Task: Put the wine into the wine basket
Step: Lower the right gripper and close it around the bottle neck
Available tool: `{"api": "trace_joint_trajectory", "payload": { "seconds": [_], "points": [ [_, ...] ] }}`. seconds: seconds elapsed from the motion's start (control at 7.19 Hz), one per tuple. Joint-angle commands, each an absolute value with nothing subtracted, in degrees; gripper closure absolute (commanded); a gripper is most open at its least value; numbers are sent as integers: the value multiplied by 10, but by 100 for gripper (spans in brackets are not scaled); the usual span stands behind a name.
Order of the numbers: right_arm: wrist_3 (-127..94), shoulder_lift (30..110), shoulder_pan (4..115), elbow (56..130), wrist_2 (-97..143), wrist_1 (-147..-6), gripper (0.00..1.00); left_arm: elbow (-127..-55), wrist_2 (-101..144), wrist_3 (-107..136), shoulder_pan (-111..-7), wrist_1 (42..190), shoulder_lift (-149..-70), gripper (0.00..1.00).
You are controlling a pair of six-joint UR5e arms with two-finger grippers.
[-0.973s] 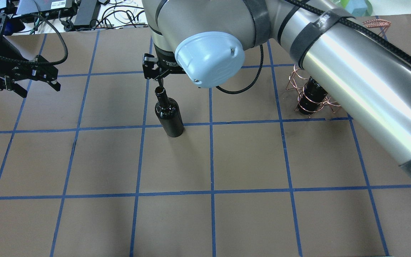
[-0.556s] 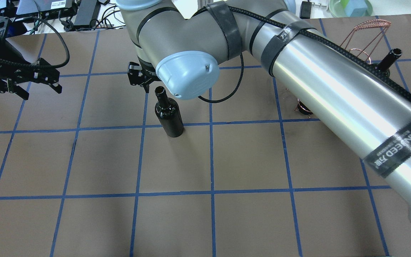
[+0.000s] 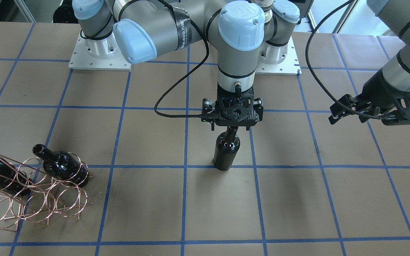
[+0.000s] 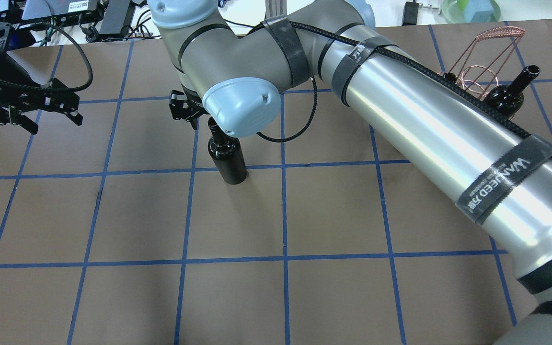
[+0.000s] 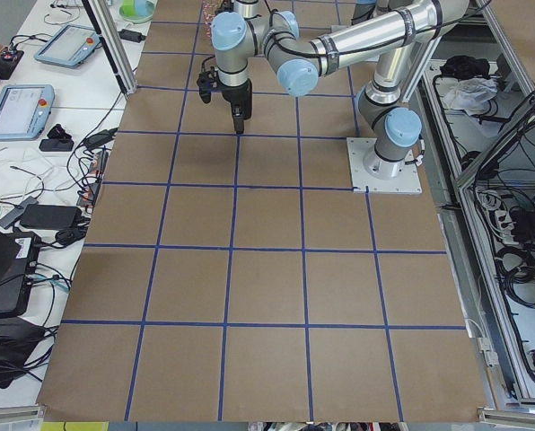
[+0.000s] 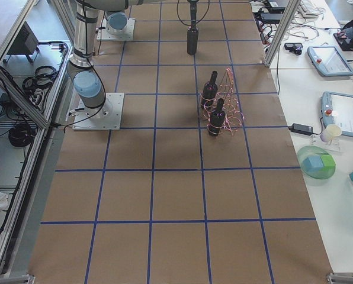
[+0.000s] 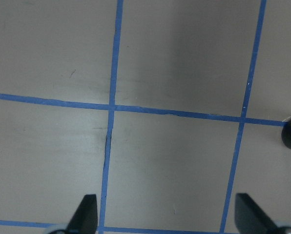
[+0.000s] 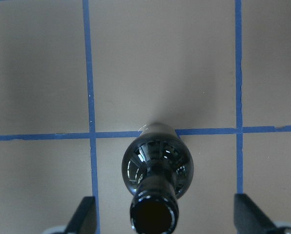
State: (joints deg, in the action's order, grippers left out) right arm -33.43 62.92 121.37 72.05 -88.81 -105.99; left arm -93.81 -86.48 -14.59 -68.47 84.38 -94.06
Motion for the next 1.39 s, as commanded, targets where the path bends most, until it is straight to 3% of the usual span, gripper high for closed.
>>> {"api": "trace_joint_trajectory", "payload": {
  "seconds": [0.0, 0.42, 0.56, 0.7, 0.97, 1.11, 1.25],
  "points": [
    [-334, 616, 1214, 721, -889, -1067, 4, -939, -865, -146, -685, 844, -940, 0],
    [-330, 610, 1214, 723, -888, -1069, 14, -939, -866, -145, -685, 845, -941, 0],
    [-330, 606, 1214, 723, -888, -1070, 36, -939, -866, -146, -685, 845, -941, 0],
    [-332, 606, 1214, 723, -887, -1072, 49, -939, -866, -146, -682, 845, -941, 0],
    [-329, 606, 1214, 722, -883, -1073, 63, -939, -866, -146, -680, 845, -941, 0],
    [-328, 606, 1214, 722, -883, -1078, 84, -940, -866, -146, -680, 845, -941, 0],
    [-323, 606, 1214, 722, -882, -1082, 99, -940, -866, -146, -679, 846, -941, 0]
  ]
}}
